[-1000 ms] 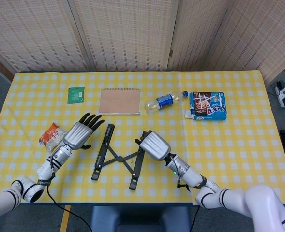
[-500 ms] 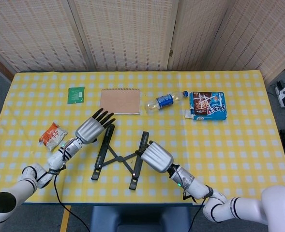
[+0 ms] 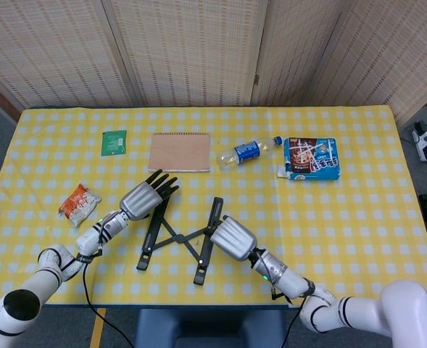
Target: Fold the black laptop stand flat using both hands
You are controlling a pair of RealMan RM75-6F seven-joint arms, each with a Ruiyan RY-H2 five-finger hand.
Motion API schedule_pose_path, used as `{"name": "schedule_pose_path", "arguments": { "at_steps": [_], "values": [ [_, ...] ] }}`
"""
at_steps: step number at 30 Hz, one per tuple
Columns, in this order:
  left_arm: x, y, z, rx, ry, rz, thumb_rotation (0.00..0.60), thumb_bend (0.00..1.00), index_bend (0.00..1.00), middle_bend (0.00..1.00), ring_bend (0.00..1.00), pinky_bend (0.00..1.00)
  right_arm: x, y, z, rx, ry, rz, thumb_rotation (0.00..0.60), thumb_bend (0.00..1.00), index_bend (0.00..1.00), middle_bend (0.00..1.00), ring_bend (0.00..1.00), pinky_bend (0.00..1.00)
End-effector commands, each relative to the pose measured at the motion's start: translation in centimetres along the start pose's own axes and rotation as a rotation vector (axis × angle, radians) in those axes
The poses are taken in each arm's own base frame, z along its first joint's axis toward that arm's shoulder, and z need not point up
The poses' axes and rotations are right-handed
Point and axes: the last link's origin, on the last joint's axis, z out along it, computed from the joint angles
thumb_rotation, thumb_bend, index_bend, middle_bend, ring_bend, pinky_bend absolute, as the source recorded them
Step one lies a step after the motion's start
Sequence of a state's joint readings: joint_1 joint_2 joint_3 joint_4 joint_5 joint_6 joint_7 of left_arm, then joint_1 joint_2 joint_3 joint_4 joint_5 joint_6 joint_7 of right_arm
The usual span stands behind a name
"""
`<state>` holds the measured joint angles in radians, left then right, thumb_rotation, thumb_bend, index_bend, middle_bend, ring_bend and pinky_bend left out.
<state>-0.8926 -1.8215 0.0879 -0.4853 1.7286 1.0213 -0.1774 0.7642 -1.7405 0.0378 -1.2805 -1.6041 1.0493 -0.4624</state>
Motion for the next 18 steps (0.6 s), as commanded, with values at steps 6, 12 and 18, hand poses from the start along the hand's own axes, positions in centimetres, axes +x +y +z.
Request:
{"name": "schedule_pose_path", "arguments": {
  "at_steps": [6,12,18],
  "values": [
    [-0.1,1.0,-0.1,-0.037,0.014,-0.030,0.600,0.07,0.00,0.01,0.00,0.00,-0.6,-0.6,0.3,0.018,-0.004,0.004,0.600,0.21,0.45,0.68,0.68,0.67],
    [-0.1,1.3,-0.1,-0.038,0.022,-0.061,0.600,0.07,0.00,0.01,0.00,0.00,-1.5,-1.5,0.6,0.043,-0.012,-0.009,0.600,0.21,0.45,0.68,0.68,0.67],
    [0.0,1.5,-0.2,-0.037,0.023,-0.086,0.600,0.07,0.00,0.01,0.00,0.00,-2.0,-2.5,1.2,0.070,-0.002,-0.018,0.600,0.21,0.45,0.68,0.68,0.67]
  ]
}}
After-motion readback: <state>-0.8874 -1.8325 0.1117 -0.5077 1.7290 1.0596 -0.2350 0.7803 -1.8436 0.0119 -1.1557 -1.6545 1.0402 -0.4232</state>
